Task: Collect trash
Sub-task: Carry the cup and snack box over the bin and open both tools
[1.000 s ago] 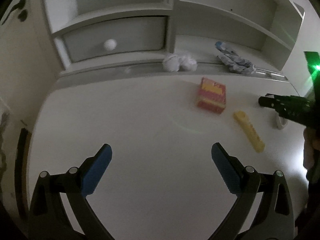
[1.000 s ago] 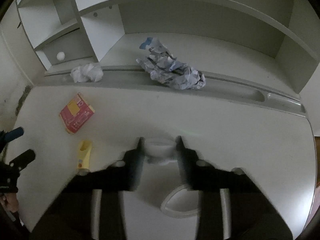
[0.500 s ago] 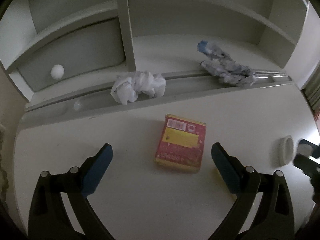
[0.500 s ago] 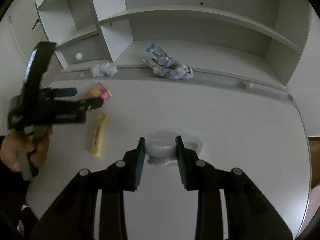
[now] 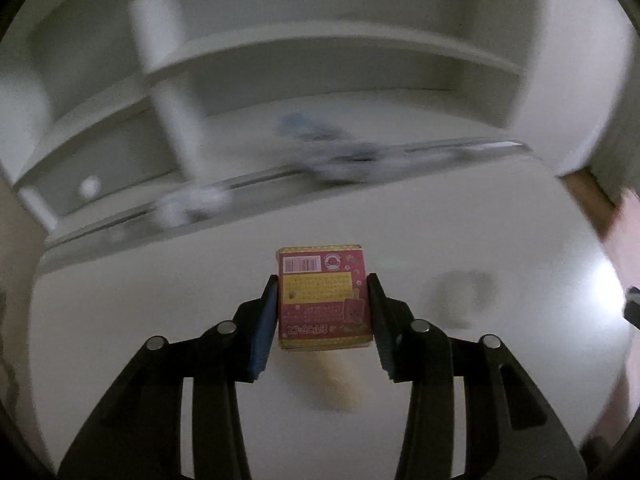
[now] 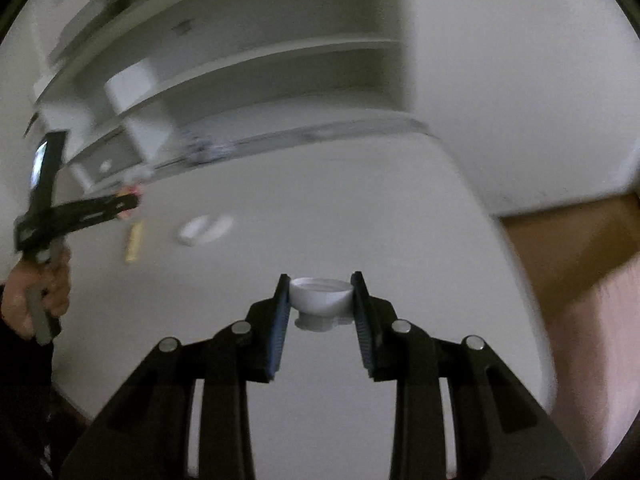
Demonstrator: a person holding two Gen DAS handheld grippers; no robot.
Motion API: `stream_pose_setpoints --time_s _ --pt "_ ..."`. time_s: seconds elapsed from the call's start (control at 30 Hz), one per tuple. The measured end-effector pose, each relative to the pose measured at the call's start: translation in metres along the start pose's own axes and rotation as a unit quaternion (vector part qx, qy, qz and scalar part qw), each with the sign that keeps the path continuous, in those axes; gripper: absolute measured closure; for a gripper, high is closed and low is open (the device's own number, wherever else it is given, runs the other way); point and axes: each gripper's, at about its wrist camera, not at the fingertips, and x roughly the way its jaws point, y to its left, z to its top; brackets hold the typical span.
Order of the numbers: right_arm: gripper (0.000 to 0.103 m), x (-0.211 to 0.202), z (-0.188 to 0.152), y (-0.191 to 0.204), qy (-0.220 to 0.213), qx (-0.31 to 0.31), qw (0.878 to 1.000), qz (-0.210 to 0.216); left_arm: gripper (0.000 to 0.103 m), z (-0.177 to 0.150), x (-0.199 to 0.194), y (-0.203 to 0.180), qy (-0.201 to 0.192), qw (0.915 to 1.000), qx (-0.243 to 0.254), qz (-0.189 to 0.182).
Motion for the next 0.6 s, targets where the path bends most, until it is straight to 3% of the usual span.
stream_pose_setpoints --time_s 0.13,0.23,0.3,0.4,0.53,0.6 --pt "0.073 -0.040 -0.041 -0.075 -0.021 0.081 0.995 -0.058 0.061 -0.015 -0.033 -0.112 -0.033 0.9934 0.081 -0.074" --pt "0.073 -0.064 -0.079 -0.132 -0.025 0.151 0.983 -0.101 0.061 -0.027 -0.049 -0.196 -0.043 0.9783 0.142 -0.144" --pt "0.073 -0.074 -0.105 -0.163 -0.023 0.188 0.974 -0.124 0.061 -0.041 -0.056 -0.252 -0.041 0.9642 0.181 -0.190" --pt "0.073 -0.086 -0.145 -0.202 -0.016 0.243 0.957 -0.157 0.061 -0.073 -0.065 -0.340 -0.024 0.9359 0.237 -0.260" --pt "0.073 -0.095 -0.189 -0.245 -0.005 0.301 0.940 -0.163 0.061 -0.110 -0.068 -0.416 0.005 0.9048 0.292 -0.310" --pt "0.073 -0.094 -0.205 -0.262 0.003 0.321 0.932 -0.170 0.061 -0.122 -0.066 -0.439 0.015 0.8957 0.309 -0.320"
